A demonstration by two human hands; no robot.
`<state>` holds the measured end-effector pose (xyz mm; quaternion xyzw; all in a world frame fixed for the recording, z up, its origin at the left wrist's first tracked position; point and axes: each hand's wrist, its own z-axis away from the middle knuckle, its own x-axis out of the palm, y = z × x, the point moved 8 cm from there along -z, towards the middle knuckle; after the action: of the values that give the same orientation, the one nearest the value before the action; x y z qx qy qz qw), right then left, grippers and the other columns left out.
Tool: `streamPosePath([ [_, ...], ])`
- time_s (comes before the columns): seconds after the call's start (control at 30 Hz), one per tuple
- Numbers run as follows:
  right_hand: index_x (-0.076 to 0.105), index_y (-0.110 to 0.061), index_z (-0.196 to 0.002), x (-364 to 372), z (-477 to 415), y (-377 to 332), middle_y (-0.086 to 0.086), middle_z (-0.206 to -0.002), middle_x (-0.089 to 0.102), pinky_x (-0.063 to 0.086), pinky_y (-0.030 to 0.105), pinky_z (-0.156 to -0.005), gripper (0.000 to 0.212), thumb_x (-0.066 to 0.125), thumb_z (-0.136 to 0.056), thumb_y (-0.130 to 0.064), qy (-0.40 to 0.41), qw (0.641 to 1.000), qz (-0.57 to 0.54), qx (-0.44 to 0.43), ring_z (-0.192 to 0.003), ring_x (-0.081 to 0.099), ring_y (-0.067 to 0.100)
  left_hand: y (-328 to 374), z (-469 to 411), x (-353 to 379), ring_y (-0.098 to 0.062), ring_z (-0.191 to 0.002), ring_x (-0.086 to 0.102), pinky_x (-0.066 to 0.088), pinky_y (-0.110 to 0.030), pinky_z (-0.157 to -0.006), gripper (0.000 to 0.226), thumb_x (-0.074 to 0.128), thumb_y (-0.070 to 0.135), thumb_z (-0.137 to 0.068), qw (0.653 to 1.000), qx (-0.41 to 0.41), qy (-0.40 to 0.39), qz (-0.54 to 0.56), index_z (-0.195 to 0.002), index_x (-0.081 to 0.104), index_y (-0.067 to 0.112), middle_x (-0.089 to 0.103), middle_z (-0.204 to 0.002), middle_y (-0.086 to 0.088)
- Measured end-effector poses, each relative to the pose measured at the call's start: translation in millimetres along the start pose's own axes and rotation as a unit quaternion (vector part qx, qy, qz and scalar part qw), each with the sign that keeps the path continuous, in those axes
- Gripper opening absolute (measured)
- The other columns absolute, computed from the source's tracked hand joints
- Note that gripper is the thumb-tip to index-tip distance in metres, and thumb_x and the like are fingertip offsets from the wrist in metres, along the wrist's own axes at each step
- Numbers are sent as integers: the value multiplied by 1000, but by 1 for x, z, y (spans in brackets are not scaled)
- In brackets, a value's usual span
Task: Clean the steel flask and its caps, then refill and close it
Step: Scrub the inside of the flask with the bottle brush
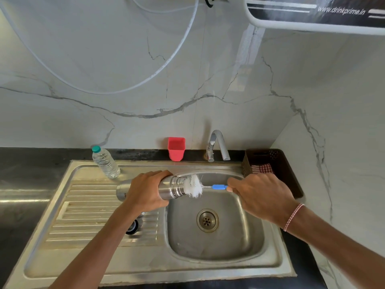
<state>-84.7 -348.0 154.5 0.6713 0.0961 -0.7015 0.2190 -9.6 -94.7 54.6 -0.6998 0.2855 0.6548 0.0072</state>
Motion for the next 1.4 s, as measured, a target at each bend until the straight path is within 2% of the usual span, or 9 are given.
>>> streamPosePath([
  [0.17,58,-28,-97,29,-7,-10,-6,-74,54,37,19,-56,29,34,-110,-39,-103,975,-190,42,-57,43,6,2,2,7,-9,-76,64,45,-29,-72,62,85,46,-50,1000,7,-10,-23,-106,60,42,67,-87,20],
  [0.37,57,-19,-77,47,-11,-23,-7,-51,41,24,22,-39,36,46,-108,-35,-267,812,-484,186,-39,28,8,28,0,13,-8,-80,65,45,-28,-77,64,85,45,-49,999,45,-7,-9,-108,63,39,68,-91,19],
  [0.5,57,-25,-95,19,-22,-37,-3,-74,60,43,32,-60,10,54,-102,-30,-28,996,-64,47,-63,60,19,26,-3,11,-8,-81,63,40,-27,-74,63,84,46,-50,999,32,-7,-11,-109,61,40,68,-92,20],
  [0.6,63,-16,-95,17,-17,-58,2,-64,53,35,33,-48,16,73,-82,-16,84,992,99,-9,-49,50,23,23,-3,8,-8,-79,64,40,-27,-69,64,85,42,-48,1000,21,-3,17,-108,63,38,69,-92,19],
  [0.7,64,-17,-92,22,-20,-52,1,-56,49,27,30,-40,22,82,-81,-25,69,995,63,-15,-37,43,21,22,0,7,-9,-78,65,40,-27,-71,64,86,43,-48,1000,28,9,10,-107,63,38,69,-91,19],
  [0.9,50,-26,-96,16,-16,-19,-2,-79,55,43,29,-61,32,28,-110,-44,-61,978,-195,31,-65,54,14,8,3,6,-8,-81,64,42,-27,-76,65,88,49,-52,999,32,6,-23,-110,62,39,68,-92,20],
  [1.2,66,-22,-105,17,-12,-49,-1,-64,56,33,32,-42,26,55,-85,-13,75,996,50,-28,-43,54,24,12,-1,6,-8,-82,65,41,-26,-75,65,89,47,-52,1000,30,9,-3,-111,63,40,70,-93,20],
  [1.3,62,-30,-110,19,-9,-26,-1,-83,63,41,27,-63,21,43,-104,-23,-20,987,-157,31,-69,61,18,9,-1,2,-7,-80,65,40,-26,-74,68,91,47,-50,999,30,14,-17,-111,62,41,69,-92,20],
  [1.4,74,-22,-97,23,-14,-11,-7,-65,59,35,15,-50,37,41,-109,-35,-88,938,-332,48,-44,46,4,9,-1,0,-8,-80,65,40,-26,-74,67,91,46,-50,999,25,17,-18,-111,63,41,70,-91,20],
])
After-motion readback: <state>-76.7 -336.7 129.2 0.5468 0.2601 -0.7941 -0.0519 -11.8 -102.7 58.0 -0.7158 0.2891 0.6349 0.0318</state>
